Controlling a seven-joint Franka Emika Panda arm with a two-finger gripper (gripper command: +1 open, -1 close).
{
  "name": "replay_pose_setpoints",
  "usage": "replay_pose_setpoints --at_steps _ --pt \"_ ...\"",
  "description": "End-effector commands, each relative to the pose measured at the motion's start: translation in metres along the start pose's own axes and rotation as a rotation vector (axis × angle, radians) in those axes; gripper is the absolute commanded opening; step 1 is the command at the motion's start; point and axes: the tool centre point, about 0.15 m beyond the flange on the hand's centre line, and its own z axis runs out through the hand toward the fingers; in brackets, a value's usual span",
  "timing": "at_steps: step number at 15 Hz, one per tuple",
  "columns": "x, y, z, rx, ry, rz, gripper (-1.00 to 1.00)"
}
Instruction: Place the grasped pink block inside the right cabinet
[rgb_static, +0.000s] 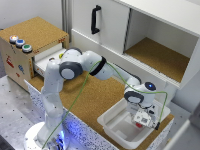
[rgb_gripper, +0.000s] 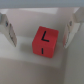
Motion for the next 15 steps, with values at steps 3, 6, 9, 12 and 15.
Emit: replay_pose_setpoints --at_steps 3,6,9,12,15 --pt "0.028 0.014 0.013 0.079 -0.001 0.098 -1.00" --pt "0.025 0.009 0.005 0.063 0.017 0.157 -1.00" --pt "0.018 -0.001 -0.026 0.027 0.069 0.264 -1.00" --pt "0.019 -0.026 -0.066 -0.002 0.131 0.325 -1.00" --pt "0.037 -0.055 -0.109 -0.036 0.202 0.302 -1.00"
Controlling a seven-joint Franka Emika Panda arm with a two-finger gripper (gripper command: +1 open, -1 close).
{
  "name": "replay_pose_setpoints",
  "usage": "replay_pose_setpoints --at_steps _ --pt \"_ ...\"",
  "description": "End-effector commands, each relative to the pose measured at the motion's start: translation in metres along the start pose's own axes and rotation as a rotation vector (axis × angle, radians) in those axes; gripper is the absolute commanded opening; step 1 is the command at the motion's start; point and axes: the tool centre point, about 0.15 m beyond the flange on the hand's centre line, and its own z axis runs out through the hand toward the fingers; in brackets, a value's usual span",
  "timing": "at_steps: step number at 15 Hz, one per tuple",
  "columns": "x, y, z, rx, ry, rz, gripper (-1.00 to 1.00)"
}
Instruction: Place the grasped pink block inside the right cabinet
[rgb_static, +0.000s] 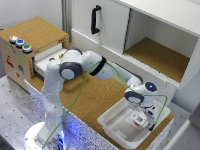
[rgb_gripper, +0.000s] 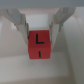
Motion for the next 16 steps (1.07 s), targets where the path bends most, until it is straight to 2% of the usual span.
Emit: replay_pose_setpoints --at_steps 1,2,5,7,10,13,16 --pt "0.017 -0.065 -0.080 -0.048 0.129 0.014 -1.00" --pt "0.024 -0.081 -0.098 -0.061 0.167 0.011 -1.00" --pt "0.041 -0.136 -0.143 -0.051 0.264 -0.017 -1.00" --pt "0.056 -0.166 -0.162 -0.051 0.301 -0.049 -1.00" --pt "0.089 -0.202 -0.182 -0.097 0.348 -0.093 -1.00" --pt "0.133 -0.232 -0.198 -0.186 0.419 -0.103 -1.00" --pt "0.170 -0.230 -0.202 -0.187 0.455 -0.055 -1.00"
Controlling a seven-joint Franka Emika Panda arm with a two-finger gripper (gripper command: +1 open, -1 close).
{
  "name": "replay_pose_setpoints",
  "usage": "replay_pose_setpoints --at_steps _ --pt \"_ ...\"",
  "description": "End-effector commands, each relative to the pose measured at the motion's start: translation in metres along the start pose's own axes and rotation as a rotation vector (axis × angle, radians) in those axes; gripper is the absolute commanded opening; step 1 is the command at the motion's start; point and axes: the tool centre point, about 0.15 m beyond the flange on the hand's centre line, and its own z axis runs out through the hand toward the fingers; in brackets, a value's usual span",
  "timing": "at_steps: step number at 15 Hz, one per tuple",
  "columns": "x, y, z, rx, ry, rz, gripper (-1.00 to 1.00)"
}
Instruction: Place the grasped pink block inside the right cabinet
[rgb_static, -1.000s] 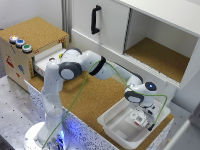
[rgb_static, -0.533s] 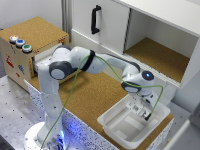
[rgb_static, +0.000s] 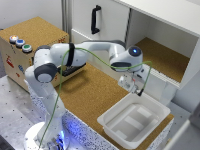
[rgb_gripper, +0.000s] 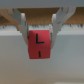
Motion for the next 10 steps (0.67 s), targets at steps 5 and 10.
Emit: replay_pose_setpoints --at_steps 5,10 --pt "0.105 0.000 0.053 -0.153 0.123 0.045 -1.00" --pt "0.152 0.021 0.078 -0.117 0.153 0.008 -1.00"
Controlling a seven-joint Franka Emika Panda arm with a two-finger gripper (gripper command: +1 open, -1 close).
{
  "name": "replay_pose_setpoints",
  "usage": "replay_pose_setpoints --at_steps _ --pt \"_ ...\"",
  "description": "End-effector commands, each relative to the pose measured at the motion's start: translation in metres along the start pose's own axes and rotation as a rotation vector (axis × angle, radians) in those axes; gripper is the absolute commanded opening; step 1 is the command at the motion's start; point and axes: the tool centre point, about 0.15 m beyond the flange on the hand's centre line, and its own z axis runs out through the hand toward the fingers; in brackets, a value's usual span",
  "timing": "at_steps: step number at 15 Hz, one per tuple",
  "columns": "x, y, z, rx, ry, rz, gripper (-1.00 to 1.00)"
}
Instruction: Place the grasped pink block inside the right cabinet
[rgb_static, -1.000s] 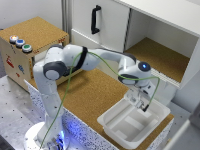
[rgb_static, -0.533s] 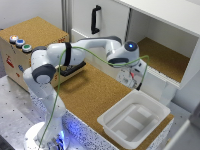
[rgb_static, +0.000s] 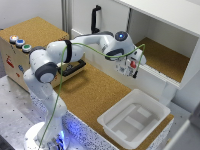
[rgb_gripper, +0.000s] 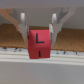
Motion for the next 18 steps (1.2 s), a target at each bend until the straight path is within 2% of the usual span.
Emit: replay_pose_setpoints --at_steps 1,4,8,11,12,16,18 --pt "0.065 0.024 0.055 0.051 -0.005 -0.007 -1.00" --pt "0.077 0.032 0.064 0.072 0.005 -0.007 -1.00" --pt "0.080 0.040 0.092 0.107 -0.023 0.018 -1.00" --pt "0.085 0.045 0.108 0.092 -0.042 0.048 -1.00" --pt "0.086 0.046 0.107 0.086 -0.042 0.060 1.00" --pt "0.078 0.042 0.070 0.112 0.049 0.064 1.00" --pt "0.077 0.034 0.049 0.104 0.095 0.042 1.00"
